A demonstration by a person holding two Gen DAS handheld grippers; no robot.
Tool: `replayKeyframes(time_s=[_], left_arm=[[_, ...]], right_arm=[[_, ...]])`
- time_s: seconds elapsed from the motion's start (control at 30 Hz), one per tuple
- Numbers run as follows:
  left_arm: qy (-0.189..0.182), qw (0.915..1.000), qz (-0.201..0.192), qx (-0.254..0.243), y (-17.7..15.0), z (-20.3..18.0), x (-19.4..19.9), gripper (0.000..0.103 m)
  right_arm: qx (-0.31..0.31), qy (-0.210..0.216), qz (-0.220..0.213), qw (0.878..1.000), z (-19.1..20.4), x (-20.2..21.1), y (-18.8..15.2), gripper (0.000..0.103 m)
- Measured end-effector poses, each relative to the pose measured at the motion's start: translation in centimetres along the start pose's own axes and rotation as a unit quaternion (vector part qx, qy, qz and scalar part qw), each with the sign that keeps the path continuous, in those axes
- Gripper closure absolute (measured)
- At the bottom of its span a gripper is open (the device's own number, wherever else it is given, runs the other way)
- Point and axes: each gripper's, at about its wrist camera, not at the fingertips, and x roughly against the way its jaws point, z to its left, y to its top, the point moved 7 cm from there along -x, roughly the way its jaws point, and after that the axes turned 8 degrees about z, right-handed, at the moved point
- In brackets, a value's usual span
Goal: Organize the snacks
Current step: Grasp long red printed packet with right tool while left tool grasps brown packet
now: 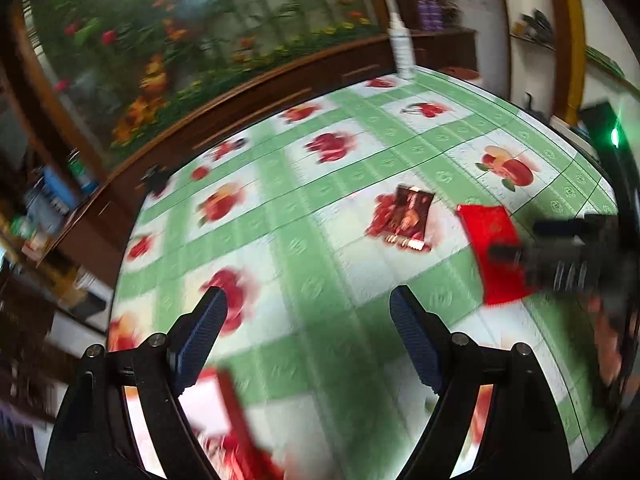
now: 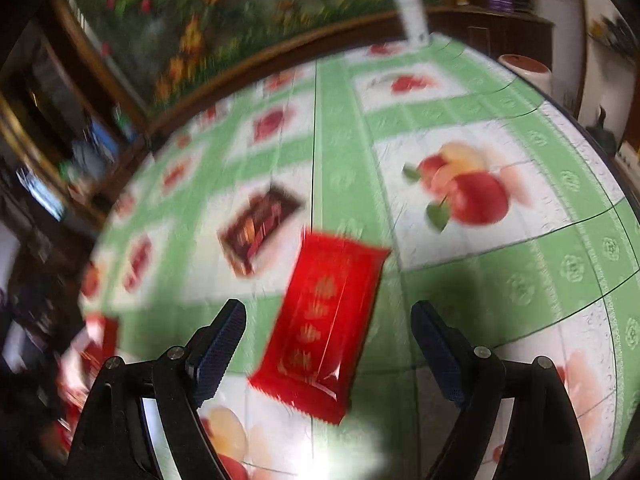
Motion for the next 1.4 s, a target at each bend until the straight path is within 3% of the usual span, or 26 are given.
replayKeyframes(time_s=[0.13,0.27,0.37,0.47,0.53,0.77,0.9,0.97,1.07,1.13,1.4], left_arm=[[-0.046,0.9982,0.014,-0.037,2.9,-2.1,-3.1,0.019],[-0.058,0.9954,0.022,-0.073,5.0,-4.4,-5.6,0.019],[-0.073,0.9936,0.017,-0.085,6.1,-5.9,-6.4,0.019],[-0.083,0.992,0.017,-0.093,6.8,-7.3,-7.3,0.019],[-0.088,0.9919,0.023,-0.089,7.3,-7.9,-8.1,0.019],[-0.103,0.9906,0.067,-0.059,7.3,-9.7,-12.1,0.018],[-0.157,0.9846,0.075,0.01,6.5,-9.2,-12.7,0.019],[-0.148,0.9863,0.071,0.017,6.0,-8.9,-12.4,0.019],[-0.144,0.9872,0.061,0.031,4.7,-8.4,-11.6,0.036],[-0.149,0.9866,0.058,0.032,4.0,-8.3,-10.8,0.058],[-0.144,0.9848,0.086,0.045,-1.7,-7.8,-7.2,0.059]], right_arm=[[0.029,-0.049,0.019,0.998,1.0,-1.4,-1.1,0.016],[0.058,-0.11,0.008,0.992,0.7,-1.8,-1.4,0.013],[0.069,-0.128,0.008,0.989,0.3,-1.7,-1.3,0.014],[0.07,-0.137,0.001,0.988,-0.3,-1.3,-0.9,0.029],[0.059,-0.144,-0.005,0.988,-1.4,-0.7,-0.5,0.047],[0.025,-0.154,-0.011,0.988,-4.2,0.0,0.5,0.048],[0.024,-0.153,-0.014,0.988,-4.3,-0.1,0.7,0.048],[0.025,-0.153,-0.017,0.988,-4.2,-0.2,0.7,0.047],[0.027,-0.153,-0.021,0.988,-4.1,-0.4,0.9,0.047],[0.03,-0.153,-0.025,0.988,-4.0,-0.4,1.0,0.047],[0.043,-0.145,-0.032,0.988,-3.2,-0.6,1.0,0.047]])
